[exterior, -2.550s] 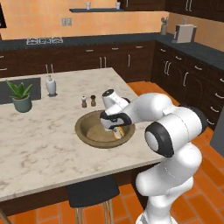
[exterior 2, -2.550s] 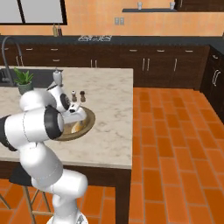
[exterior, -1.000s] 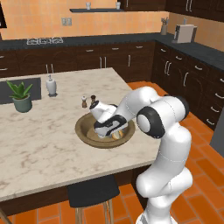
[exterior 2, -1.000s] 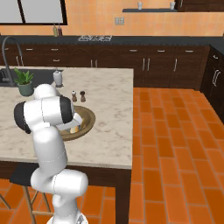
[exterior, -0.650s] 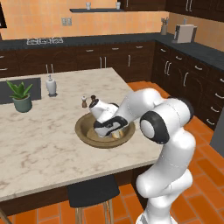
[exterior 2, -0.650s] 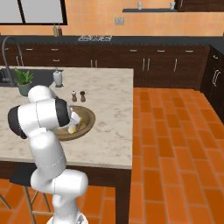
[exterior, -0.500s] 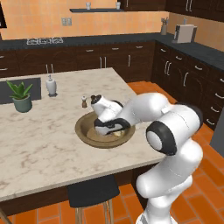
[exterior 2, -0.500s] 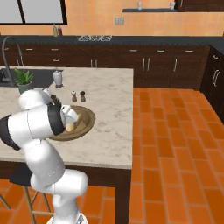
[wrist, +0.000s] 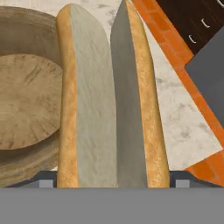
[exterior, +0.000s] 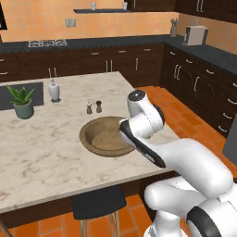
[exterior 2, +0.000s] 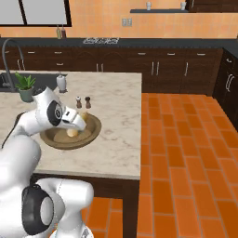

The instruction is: Place one bun and one sausage from the bowl on each plate.

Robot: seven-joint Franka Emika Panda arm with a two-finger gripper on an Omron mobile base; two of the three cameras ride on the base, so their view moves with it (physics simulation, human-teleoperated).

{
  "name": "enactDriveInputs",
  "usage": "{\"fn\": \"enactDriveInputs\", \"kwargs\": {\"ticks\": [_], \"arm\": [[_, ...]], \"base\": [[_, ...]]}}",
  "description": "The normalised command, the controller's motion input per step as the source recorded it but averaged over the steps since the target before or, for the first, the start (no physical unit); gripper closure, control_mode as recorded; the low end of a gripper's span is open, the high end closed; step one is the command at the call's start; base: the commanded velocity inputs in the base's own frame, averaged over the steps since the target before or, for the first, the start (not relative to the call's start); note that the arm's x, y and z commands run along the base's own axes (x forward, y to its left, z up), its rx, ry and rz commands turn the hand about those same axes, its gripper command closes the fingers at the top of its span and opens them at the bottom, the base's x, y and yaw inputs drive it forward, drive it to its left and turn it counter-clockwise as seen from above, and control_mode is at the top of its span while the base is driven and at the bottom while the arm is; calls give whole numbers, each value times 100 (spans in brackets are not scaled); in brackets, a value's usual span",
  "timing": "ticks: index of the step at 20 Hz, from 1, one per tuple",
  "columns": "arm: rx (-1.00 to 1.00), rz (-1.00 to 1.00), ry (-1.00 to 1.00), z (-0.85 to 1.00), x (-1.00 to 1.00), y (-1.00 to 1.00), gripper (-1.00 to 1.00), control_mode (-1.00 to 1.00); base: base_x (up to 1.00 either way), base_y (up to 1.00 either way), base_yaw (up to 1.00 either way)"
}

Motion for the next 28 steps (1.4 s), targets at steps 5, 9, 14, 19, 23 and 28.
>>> {"fn": "enactDriveInputs", "kwargs": {"ticks": [5, 9, 14, 19, 23, 28], "arm": [[26, 17, -7, 80, -100, -56, 100, -100], [3, 8, -3, 2, -75, -3, 100, 100], [0, 0, 0, 0, 0, 0, 100, 100], [0, 0, 0, 0, 0, 0, 100, 100], [0, 0, 0, 0, 0, 0, 100, 100], [0, 0, 0, 0, 0, 0, 100, 100]], "base": [[0, 0, 0], [-25, 4, 1], [-62, 88, 2], [17, 100, 0], [28, 100, 0], [41, 100, 0]]}}
